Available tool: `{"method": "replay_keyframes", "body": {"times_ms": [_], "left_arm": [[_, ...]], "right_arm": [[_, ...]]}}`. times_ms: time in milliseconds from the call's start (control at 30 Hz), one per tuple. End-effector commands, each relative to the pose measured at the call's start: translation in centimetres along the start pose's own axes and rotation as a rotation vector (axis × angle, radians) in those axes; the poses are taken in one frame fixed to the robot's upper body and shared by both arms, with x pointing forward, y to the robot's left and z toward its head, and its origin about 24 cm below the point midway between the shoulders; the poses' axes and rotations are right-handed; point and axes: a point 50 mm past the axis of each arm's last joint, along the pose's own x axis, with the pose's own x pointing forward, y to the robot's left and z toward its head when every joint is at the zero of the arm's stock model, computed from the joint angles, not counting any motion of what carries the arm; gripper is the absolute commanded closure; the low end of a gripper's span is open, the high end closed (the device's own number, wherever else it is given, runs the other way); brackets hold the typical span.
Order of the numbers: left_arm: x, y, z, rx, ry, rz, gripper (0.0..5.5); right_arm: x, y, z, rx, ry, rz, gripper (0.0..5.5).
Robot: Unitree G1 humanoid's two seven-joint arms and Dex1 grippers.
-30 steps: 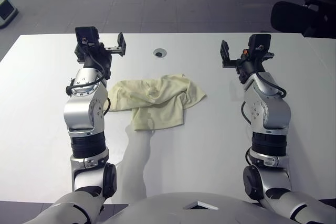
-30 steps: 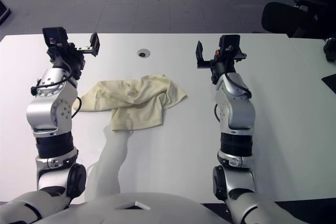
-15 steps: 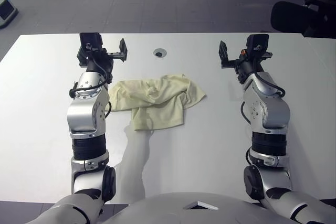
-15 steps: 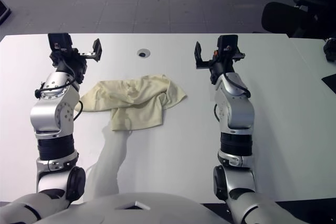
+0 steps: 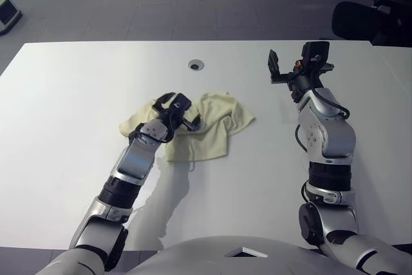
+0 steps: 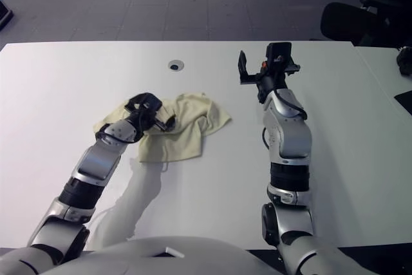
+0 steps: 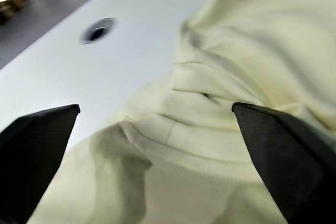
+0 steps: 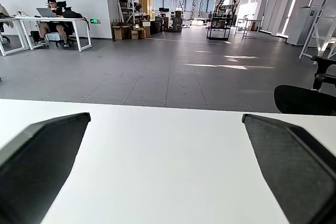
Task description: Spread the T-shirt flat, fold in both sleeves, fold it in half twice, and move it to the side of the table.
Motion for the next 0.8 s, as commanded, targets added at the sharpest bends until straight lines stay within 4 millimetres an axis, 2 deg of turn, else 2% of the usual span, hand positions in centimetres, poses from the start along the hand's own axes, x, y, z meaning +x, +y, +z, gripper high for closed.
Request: {"method": "replay_keyframes", "body": {"times_ms": [33,133,233,400,600,800], "left_arm": [[-1.3,-3.0,-0.7,0.03,0.032,-0.19,0.1],[-2.1,-4.2,-0.8,0.042,0.04,-0.257,0.1],[-2.5,-4.2,0.0,0.017,0.013,-0.253,0.1],[-3.2,-2.6,2.0,-0.066,-0.074,-0.205,0.1],[-4.5,1.2,4.1,-0.164,-0.157,-0.094,0.1],[-5.4,3.1,3.0,-0.135,-0.097,0.013,0.1]], "right_arm": [[-0.2,-0.6,0.3,-0.044,0.001,0.009,0.12],[-0.3,-0.8,0.2,-0.078,0.015,0.034,0.12],[-0.7,-0.7,-0.1,-0.107,0.049,0.123,0.12],[-1.4,1.1,-0.3,-0.218,0.168,0.502,0.12],[-0.9,3.3,0.5,-0.546,0.295,0.992,0.12],[-0.7,5.2,0.1,-0.792,0.38,1.297,0.12]]}}
